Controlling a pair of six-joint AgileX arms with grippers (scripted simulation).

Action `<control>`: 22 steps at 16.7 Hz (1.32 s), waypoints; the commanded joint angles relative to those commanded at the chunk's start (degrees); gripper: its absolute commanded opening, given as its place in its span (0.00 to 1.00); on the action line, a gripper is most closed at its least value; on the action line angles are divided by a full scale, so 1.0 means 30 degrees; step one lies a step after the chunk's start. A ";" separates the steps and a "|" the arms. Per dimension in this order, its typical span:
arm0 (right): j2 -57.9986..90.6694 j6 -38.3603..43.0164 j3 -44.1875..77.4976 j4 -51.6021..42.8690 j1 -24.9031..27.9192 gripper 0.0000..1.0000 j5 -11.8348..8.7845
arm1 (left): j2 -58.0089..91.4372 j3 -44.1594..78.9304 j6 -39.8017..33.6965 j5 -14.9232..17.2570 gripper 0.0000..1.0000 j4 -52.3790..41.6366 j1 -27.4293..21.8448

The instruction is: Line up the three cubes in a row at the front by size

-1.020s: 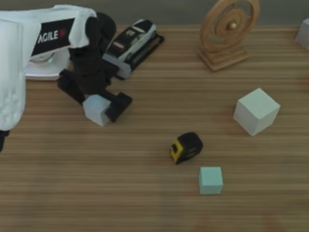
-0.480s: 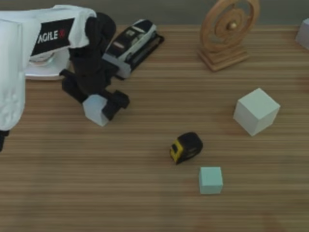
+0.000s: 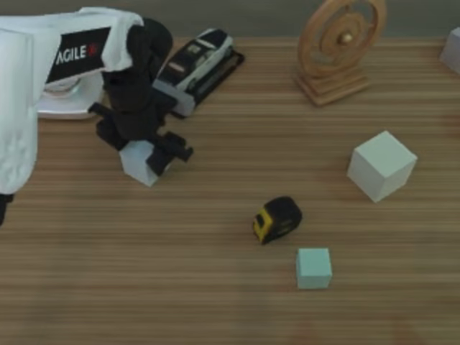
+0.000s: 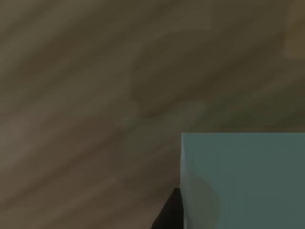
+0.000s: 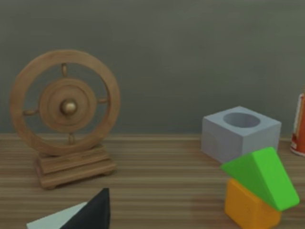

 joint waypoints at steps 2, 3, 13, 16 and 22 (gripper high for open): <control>0.0000 0.0000 0.0000 0.0000 0.0000 1.00 0.0000 | 0.0000 0.0000 0.0000 0.0000 0.00 0.0000 0.0000; 0.0000 0.0000 0.0000 0.0000 0.0000 1.00 0.0000 | 0.0000 0.0000 0.0000 0.0000 0.00 0.0000 0.0000; 0.0000 0.0000 0.0000 0.0000 0.0000 1.00 0.0000 | -0.1151 0.2040 -0.0029 0.0123 0.00 -0.2983 0.0149; 0.0000 0.0000 0.0000 0.0000 0.0000 1.00 0.0000 | -0.1669 0.3067 -0.0063 0.0092 0.00 -0.4402 0.0299; 0.0000 0.0000 0.0000 0.0000 0.0000 1.00 0.0000 | -0.1716 0.3036 -0.0285 0.0080 0.00 -0.4398 0.0056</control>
